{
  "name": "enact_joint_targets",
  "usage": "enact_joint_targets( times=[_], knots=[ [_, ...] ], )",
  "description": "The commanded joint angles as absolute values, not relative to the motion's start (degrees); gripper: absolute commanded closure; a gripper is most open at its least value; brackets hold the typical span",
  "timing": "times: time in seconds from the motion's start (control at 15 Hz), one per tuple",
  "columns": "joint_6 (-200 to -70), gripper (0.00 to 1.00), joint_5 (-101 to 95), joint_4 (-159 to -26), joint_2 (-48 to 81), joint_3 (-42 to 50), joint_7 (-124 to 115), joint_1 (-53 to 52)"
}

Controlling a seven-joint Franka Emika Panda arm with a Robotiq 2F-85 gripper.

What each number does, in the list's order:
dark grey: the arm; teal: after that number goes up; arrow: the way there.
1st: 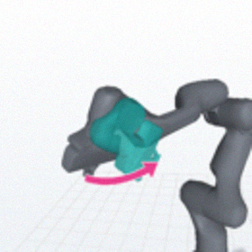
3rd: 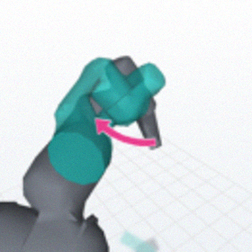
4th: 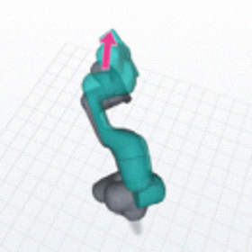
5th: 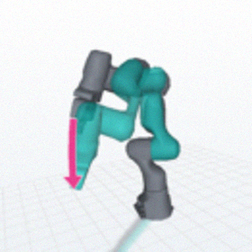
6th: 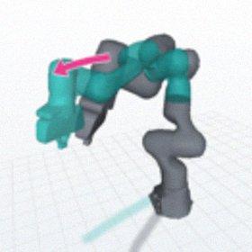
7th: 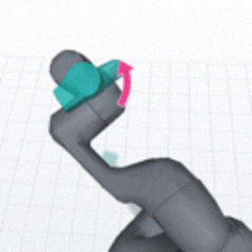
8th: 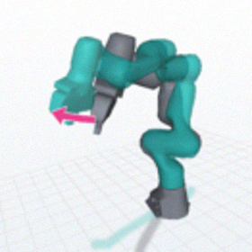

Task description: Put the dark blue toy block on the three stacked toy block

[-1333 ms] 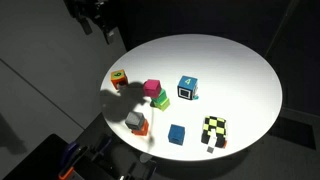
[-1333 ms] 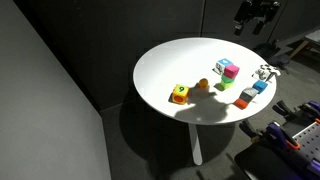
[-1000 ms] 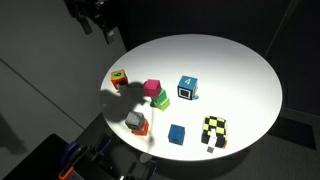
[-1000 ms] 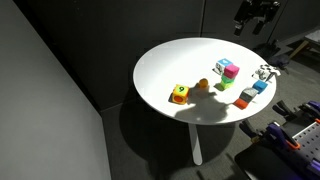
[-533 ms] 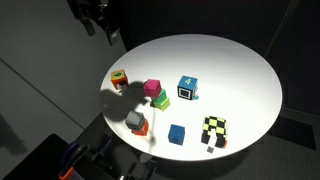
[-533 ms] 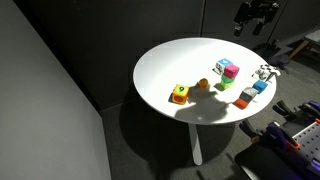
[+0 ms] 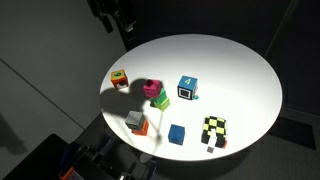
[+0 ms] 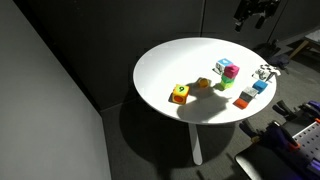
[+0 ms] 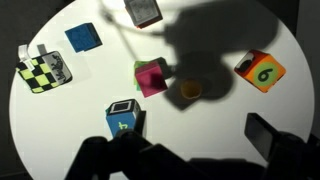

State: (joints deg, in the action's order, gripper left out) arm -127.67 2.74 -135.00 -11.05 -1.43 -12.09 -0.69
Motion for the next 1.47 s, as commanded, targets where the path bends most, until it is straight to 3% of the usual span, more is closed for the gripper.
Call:
enact_joint_targets(
  times=[0.0, 0.53, 1.4],
  knots=[
    [-127.14, 0.0, -4.33, -132.92, -9.26, -2.14, -18.01, 1.42],
    [-128.32, 0.0, -6.07, -135.39, -9.02, 0.26, -12.44, 2.64],
    [-140.69, 0.0, -3.44, -141.15, -2.58, 4.83, 6.84, 3.72]
  ],
)
